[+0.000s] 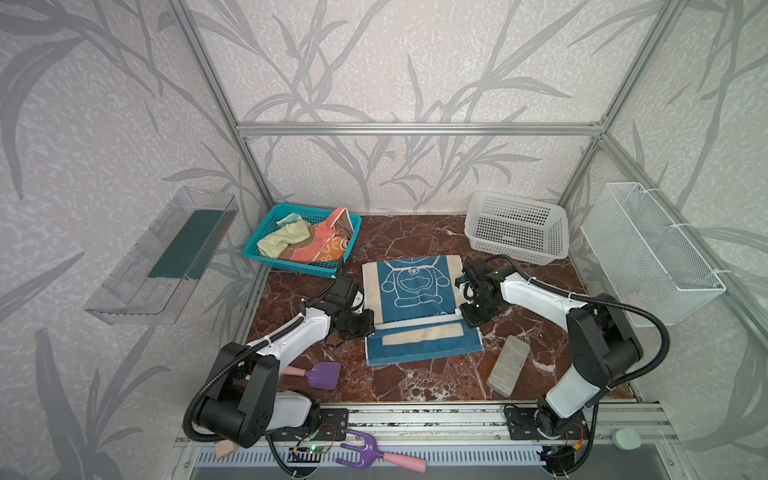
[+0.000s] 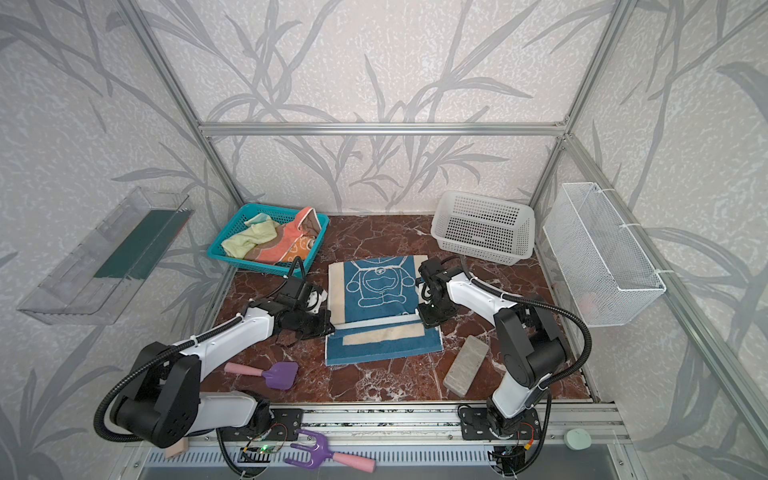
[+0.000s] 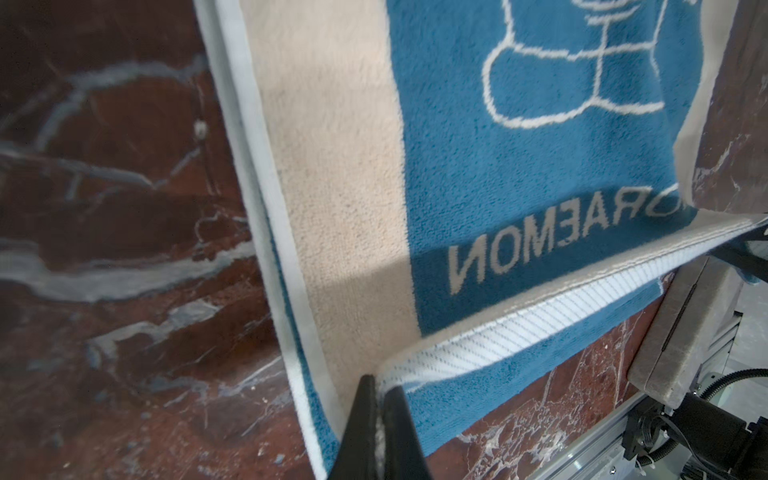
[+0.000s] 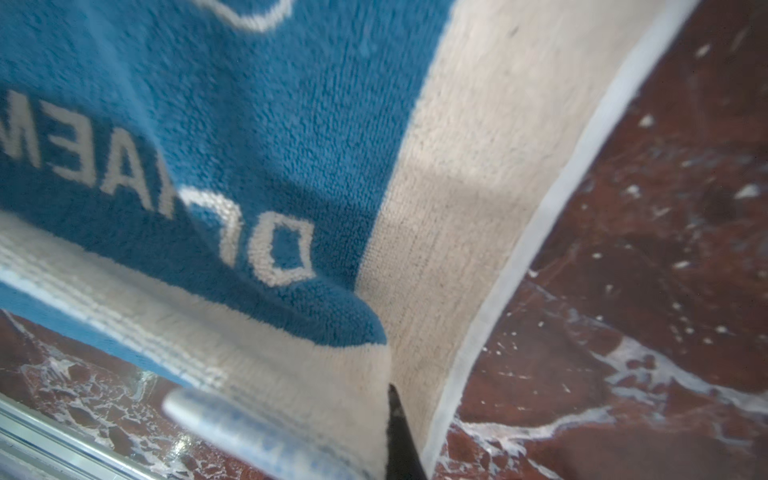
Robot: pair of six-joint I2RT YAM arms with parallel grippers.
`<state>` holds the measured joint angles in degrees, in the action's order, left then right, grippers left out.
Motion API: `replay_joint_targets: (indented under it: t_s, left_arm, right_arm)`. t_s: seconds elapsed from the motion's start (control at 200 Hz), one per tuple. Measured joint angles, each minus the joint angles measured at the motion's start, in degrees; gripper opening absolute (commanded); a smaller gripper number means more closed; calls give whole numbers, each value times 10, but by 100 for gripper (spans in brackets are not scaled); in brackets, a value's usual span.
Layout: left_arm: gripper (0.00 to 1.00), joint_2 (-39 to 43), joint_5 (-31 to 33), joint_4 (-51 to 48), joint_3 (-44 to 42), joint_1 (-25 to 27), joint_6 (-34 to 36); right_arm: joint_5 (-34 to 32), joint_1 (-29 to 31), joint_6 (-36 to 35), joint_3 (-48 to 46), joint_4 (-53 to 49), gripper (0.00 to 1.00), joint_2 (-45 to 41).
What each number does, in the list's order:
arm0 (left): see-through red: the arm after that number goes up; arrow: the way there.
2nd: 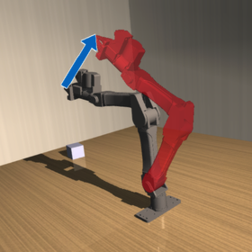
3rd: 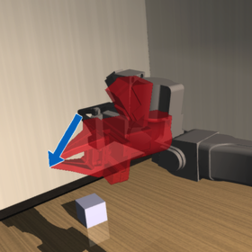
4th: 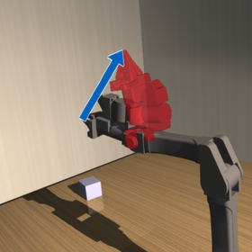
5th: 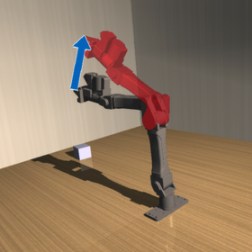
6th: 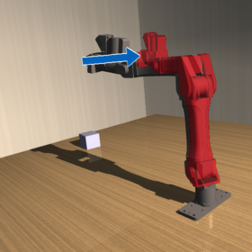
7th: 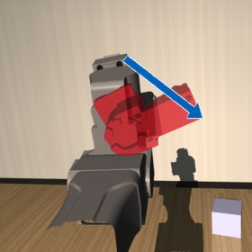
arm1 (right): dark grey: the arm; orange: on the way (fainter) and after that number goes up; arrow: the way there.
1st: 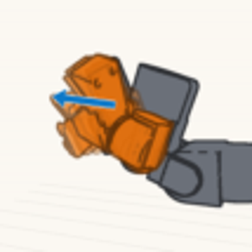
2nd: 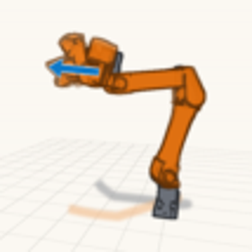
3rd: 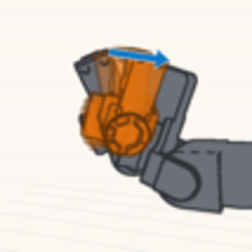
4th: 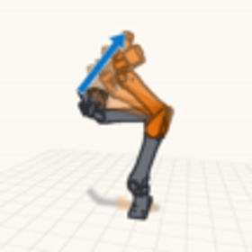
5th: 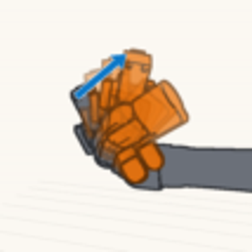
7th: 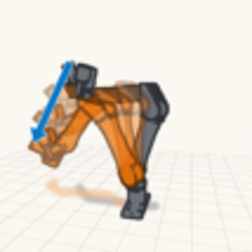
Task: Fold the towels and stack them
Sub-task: 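Pull the folded edge further toward the robot with both grippers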
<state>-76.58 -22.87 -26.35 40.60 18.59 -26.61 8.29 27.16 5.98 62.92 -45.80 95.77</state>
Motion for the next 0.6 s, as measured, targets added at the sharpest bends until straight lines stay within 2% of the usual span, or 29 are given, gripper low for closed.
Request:
replay_joint_targets:
  t_s: [0.14, 0.28, 0.425, 0.6]
  left_arm:
    - [0, 37, 67, -59, 67, 25, 10]
    - [0, 108, 93, -83, 84, 43, 12]
    - [0, 117, 82, -78, 36, 46, -7]
    - [0, 86, 47, -48, -45, 46, -51]
  right_arm:
    - [-14, 0, -1, 30, -30, 0, -39]
    - [-19, 1, -2, 33, -54, 0, -91]
    - [-13, 18, 5, 0, -47, 0, -100]
    - [5, 39, 15, -30, -33, 0, -33]
